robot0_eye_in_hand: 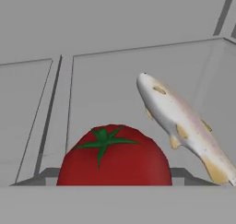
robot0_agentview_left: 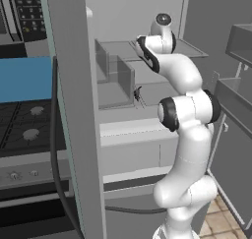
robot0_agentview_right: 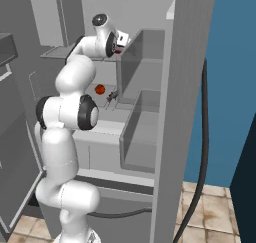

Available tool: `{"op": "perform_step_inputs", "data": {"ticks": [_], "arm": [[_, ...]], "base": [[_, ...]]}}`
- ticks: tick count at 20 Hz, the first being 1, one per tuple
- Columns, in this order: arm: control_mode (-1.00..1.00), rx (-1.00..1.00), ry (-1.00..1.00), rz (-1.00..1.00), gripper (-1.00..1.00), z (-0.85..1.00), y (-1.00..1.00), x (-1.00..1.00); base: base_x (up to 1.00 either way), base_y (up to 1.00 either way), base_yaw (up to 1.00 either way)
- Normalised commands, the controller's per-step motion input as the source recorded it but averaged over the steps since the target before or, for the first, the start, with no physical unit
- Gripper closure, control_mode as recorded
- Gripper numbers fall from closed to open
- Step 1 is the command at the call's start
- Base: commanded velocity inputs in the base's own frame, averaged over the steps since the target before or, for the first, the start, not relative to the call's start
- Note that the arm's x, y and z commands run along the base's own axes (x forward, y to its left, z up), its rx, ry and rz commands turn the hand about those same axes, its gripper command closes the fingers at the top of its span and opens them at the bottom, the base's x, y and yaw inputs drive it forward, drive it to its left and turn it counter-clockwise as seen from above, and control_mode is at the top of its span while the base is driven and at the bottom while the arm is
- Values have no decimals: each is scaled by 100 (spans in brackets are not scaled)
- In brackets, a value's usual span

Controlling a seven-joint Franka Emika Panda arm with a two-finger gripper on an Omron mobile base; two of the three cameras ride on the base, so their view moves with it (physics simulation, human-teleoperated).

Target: Place one tomato and one fish in each tupperware on the nearby counter, to pack two identical lunches.

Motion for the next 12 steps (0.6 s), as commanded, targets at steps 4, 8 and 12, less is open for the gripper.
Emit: {"op": "perform_step_inputs", "data": {"ticks": [4, 8, 12], "arm": [[-100, 0, -2, 0, 100, -21, 0, -87], [-100, 0, -12, 2, 100, -2, 2, -100], [-100, 0, -14, 4, 100, -8, 11, -100]], "base": [[0, 0, 0], [0, 0, 0], [0, 0, 0]]}}
